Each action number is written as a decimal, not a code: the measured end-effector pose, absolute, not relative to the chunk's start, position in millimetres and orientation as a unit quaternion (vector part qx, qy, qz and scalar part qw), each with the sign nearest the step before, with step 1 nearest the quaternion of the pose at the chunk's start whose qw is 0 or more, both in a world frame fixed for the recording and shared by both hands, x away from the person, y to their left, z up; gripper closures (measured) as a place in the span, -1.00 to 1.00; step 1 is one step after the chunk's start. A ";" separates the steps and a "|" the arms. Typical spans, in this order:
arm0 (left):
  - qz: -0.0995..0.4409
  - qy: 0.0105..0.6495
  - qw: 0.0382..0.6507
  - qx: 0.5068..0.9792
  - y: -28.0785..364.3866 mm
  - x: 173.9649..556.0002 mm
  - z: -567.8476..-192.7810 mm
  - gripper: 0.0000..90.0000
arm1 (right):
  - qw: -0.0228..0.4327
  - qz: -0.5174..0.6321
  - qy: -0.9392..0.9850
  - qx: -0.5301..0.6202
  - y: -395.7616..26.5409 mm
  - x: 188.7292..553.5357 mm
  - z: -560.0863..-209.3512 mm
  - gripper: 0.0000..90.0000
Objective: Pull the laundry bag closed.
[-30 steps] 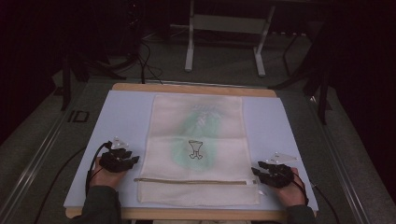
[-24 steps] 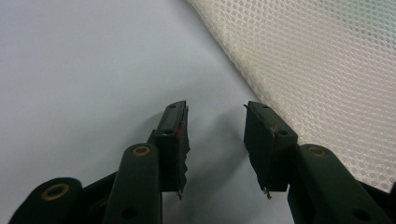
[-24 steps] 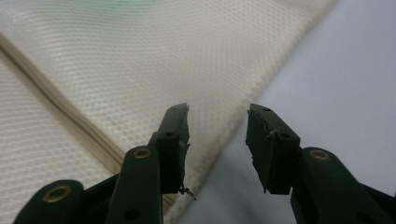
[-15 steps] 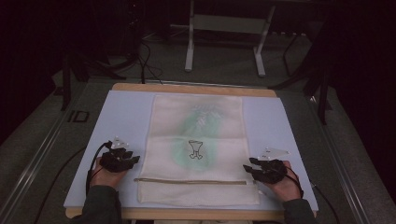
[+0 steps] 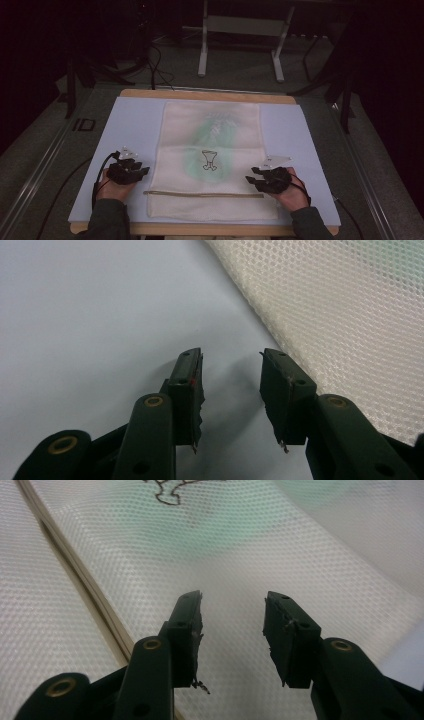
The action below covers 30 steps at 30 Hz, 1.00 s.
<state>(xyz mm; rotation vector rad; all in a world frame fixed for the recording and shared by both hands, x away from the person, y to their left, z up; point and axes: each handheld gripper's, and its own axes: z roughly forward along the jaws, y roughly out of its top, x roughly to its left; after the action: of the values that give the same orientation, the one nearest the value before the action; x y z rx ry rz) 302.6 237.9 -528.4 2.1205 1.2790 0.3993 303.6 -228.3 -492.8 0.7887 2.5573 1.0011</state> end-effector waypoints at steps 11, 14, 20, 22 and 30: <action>0.149 0.471 0.322 0.808 235.8 301.7 -527.0 0.33 | 0.131 0.347 0.895 0.248 -200.7 303.4 -493.2 0.32; 0.148 0.464 0.320 0.813 233.7 301.8 -527.0 0.33 | 0.125 0.349 0.898 0.239 -193.0 303.9 -494.2 0.32; 0.147 0.461 0.322 0.814 234.6 301.6 -525.6 0.34 | 0.117 0.350 0.902 0.225 -176.5 303.8 -494.8 0.31; 0.147 0.463 0.327 0.811 235.2 301.5 -525.4 0.35 | 0.115 0.351 0.903 0.218 -171.0 303.5 -494.3 0.30; 0.139 0.454 0.332 0.815 234.8 301.7 -524.7 0.37 | 0.108 0.349 0.909 0.199 -149.2 303.7 -493.9 0.26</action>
<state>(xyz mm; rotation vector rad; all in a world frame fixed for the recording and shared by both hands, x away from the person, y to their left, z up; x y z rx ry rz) 301.7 234.8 -524.7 2.1291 1.1854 0.3630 303.7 -149.2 -493.9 0.5865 2.6757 1.0286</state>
